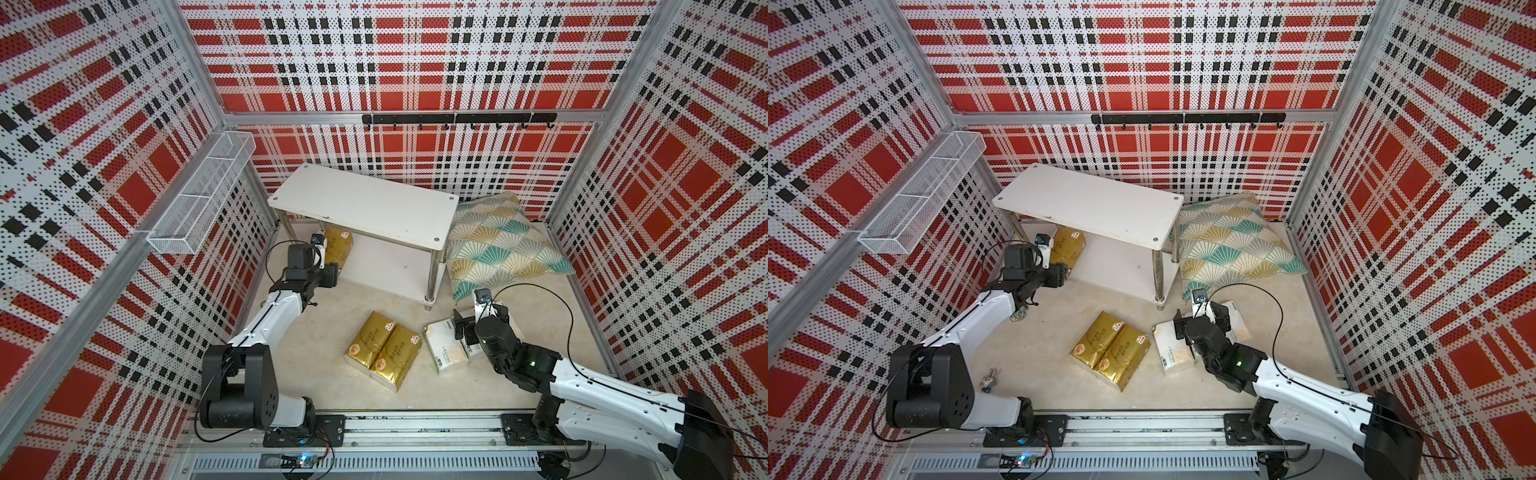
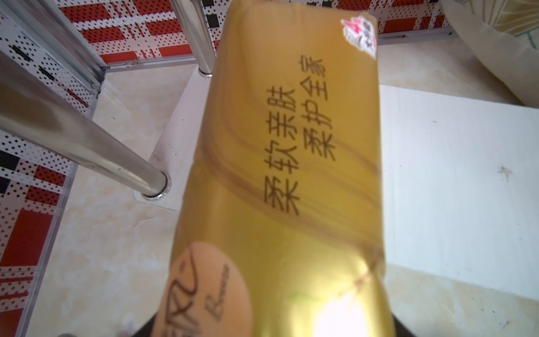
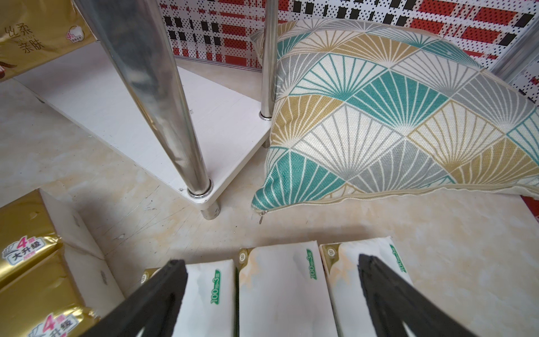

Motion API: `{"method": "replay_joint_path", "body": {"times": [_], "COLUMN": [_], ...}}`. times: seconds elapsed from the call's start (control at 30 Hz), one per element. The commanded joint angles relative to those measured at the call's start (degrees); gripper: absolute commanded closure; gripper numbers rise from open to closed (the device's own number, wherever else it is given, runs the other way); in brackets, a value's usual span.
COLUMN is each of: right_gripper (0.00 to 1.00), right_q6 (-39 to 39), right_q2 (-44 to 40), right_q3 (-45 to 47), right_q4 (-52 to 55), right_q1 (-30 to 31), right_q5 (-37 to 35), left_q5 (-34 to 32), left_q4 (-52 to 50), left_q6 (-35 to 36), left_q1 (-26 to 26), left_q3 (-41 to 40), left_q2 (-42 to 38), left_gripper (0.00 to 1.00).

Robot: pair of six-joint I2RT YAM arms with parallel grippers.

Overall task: Place the tissue boxes on the shelf by color
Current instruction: Place a box of tissues on the shelf.

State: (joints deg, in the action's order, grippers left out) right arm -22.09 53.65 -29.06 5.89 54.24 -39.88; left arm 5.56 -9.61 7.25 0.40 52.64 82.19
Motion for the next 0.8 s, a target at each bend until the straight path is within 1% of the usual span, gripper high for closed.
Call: {"method": "replay_joint_path", "body": {"times": [0.0,0.17,0.47,0.67,0.77], "right_gripper": [0.0,0.0,0.0,0.0,0.0], "right_q6": [0.4,1.1,0.3,0.2,0.1], "right_q2": [-1.5,-0.7,-0.1,-2.0,-2.3], "right_q3": [1.2,0.7,0.8,1.4,1.6], "right_q4": [-0.5,-0.7,-0.5,1.1,1.4], "right_q1": [0.3,0.3,0.3,0.3,0.2], "right_q5": [-1.5,-1.9,-1.7,-2.9,-3.2], "left_q5": [2.2,2.6,3.3,3.5,4.9], "left_q4": [3.1,6.8,7.2,7.4,7.8], "left_q6": [2.9,2.5,3.8,5.8,5.4], "left_q1": [1.5,1.9,2.4,2.9,3.2], "left_q3": [1.3,1.8,6.4,8.8,9.9], "left_q2": [1.6,2.7,9.0,12.2,13.2], "left_gripper": [0.33,0.33,0.33,0.33,0.33]}}
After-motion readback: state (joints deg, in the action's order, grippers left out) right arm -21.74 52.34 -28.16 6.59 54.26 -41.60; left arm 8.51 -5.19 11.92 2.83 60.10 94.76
